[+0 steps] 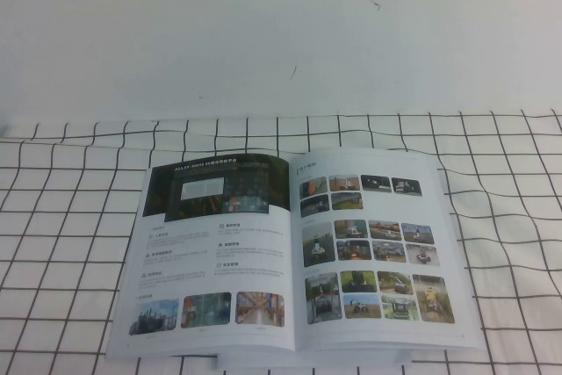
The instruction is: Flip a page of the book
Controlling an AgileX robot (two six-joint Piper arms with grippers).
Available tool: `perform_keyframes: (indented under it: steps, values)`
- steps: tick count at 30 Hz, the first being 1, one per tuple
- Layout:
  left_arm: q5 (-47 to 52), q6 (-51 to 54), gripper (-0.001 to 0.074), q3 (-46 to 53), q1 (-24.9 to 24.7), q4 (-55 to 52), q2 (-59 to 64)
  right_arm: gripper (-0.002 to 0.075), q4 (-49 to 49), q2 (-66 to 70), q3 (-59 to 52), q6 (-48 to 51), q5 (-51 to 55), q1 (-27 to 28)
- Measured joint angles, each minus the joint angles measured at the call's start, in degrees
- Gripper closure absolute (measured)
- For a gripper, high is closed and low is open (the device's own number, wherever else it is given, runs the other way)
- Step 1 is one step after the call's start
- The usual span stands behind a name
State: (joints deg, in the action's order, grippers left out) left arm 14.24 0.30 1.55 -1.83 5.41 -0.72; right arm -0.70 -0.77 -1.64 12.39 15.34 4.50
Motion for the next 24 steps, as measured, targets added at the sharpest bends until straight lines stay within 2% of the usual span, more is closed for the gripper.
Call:
perform_keyframes:
  steps: [7,12,17,20,24]
  values:
    - [-8.1,0.3,0.0737,0.0,0.0,-0.6,0.0,0.0728,0.0,0.0,0.0,-0.1,-18.7,0.0]
    - [-22.8,0.9,0.0737,0.0,0.0,-2.4,0.0,0.0728,0.0,0.0,0.0,-1.5,-42.7,0.0]
    - [-35.0,0.3,0.0737,0.0,0.0,-2.6,0.0,0.0728,-0.2,0.0,0.0,-4.4,-60.7,0.0]
    - [-39.8,0.1,0.0737,0.0,0.0,-2.6,0.0,0.0728,-1.1,0.0,0.0,-4.8,-65.2,0.0]
    - [-43.3,-2.3,0.0737,0.0,0.0,-2.6,0.0,0.0728,-1.6,0.0,0.0,-4.9,-65.7,0.0]
